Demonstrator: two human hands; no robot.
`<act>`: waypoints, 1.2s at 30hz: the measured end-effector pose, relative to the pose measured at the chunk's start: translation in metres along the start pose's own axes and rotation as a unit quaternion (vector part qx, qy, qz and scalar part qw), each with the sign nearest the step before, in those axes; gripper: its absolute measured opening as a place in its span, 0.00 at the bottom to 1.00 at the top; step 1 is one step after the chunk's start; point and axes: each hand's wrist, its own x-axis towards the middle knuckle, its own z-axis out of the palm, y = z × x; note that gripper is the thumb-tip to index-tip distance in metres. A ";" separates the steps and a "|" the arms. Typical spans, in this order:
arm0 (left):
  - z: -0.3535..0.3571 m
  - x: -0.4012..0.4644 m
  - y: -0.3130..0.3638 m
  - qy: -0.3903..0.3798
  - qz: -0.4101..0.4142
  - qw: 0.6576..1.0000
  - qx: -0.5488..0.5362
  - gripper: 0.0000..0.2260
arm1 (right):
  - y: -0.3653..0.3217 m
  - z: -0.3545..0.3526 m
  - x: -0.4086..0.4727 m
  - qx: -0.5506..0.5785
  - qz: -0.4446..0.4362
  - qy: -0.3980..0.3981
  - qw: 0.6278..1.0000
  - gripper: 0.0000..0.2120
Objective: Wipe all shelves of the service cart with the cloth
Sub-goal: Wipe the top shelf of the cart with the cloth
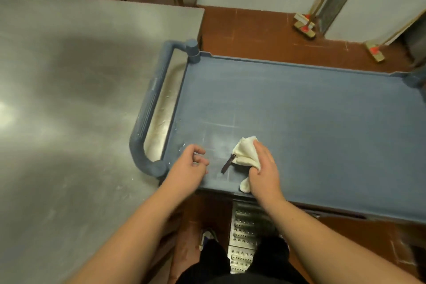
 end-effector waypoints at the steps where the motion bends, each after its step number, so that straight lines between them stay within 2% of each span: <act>1: -0.012 -0.003 -0.006 0.013 -0.002 1.000 -0.012 0.13 | -0.011 0.018 0.000 -0.004 -0.013 -0.019 1.000 0.37; 4: -0.040 -0.011 -0.020 0.050 -0.002 0.998 -0.030 0.13 | -0.040 0.066 -0.001 -0.018 -0.056 -0.071 0.996 0.38; 7: -0.050 -0.019 -0.029 0.071 -0.010 0.995 -0.064 0.15 | -0.057 0.091 -0.001 -0.043 -0.087 -0.089 0.991 0.39; 14: -0.020 -0.019 -0.014 0.028 -0.004 0.999 -0.030 0.13 | -0.040 0.058 0.000 -0.153 -0.167 -0.118 0.967 0.38; 20: 0.054 -0.010 0.021 -0.012 0.015 1.000 0.010 0.15 | 0.020 -0.020 0.006 -0.156 -0.120 -0.066 0.978 0.35; 25: 0.149 -0.009 0.051 -0.048 0.018 0.998 0.035 0.15 | 0.082 -0.112 0.000 -0.161 -0.094 -0.043 0.982 0.32; 32: 0.298 -0.015 0.092 -0.116 0.042 0.988 0.088 0.10 | 0.182 -0.248 0.002 -0.133 -0.041 0.031 0.990 0.37; 36: 0.360 -0.019 0.111 -0.139 0.053 0.984 0.095 0.07 | 0.224 -0.310 0.003 -0.121 -0.016 0.058 0.991 0.38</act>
